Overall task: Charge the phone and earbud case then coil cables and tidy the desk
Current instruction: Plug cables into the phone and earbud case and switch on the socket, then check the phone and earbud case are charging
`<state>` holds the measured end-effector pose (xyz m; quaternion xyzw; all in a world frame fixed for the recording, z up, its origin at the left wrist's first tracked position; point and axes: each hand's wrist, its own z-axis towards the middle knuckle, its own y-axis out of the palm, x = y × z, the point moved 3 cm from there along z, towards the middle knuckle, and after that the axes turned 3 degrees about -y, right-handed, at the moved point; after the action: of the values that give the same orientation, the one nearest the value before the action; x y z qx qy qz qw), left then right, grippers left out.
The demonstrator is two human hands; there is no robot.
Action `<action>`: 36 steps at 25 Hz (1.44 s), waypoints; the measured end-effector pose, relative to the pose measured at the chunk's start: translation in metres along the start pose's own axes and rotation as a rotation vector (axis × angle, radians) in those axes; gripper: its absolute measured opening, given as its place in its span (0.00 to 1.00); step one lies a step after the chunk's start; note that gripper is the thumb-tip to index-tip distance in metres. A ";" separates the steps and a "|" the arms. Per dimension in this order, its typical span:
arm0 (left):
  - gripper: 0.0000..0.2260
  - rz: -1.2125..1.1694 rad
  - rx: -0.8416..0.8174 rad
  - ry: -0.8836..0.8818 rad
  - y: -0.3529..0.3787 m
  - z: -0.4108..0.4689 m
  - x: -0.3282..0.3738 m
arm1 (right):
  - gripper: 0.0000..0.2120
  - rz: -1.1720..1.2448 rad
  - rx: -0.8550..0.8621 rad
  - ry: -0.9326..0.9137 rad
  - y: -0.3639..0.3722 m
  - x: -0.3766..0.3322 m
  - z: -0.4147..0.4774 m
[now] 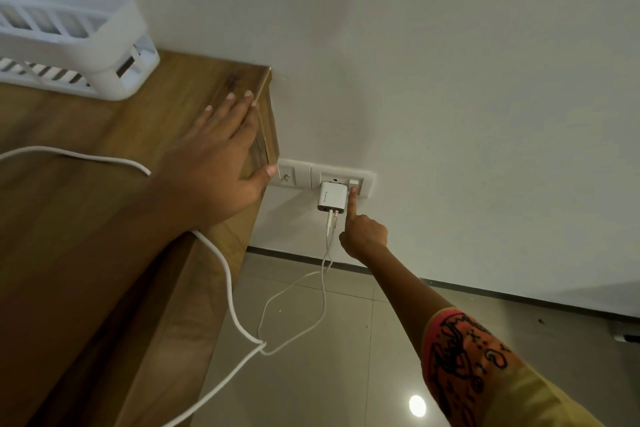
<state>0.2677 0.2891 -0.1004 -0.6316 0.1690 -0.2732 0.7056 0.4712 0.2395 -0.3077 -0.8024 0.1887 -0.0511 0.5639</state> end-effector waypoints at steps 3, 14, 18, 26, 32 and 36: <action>0.34 -0.002 0.023 0.001 -0.001 -0.001 0.002 | 0.40 0.018 0.036 -0.027 -0.020 -0.002 -0.016; 0.30 -0.115 -0.132 -0.115 -0.013 -0.011 0.020 | 0.36 0.161 0.195 -0.132 -0.111 -0.037 -0.097; 0.27 -0.192 -0.023 -0.189 -0.048 -0.049 0.016 | 0.32 0.253 0.390 -0.326 -0.171 -0.084 -0.126; 0.26 -0.301 0.228 -0.491 -0.150 -0.126 -0.051 | 0.22 0.424 0.595 -0.750 -0.257 -0.241 -0.197; 0.24 -0.379 0.404 -0.854 -0.155 -0.242 -0.112 | 0.17 0.531 0.244 -0.930 -0.203 -0.350 -0.249; 0.21 -0.279 0.470 -1.172 -0.140 -0.315 -0.133 | 0.16 0.453 -0.030 -1.019 -0.148 -0.395 -0.275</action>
<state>-0.0463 0.1095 -0.0227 -0.5207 -0.3925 -0.0019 0.7582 0.0613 0.1814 -0.0208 -0.6731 0.0605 0.4685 0.5690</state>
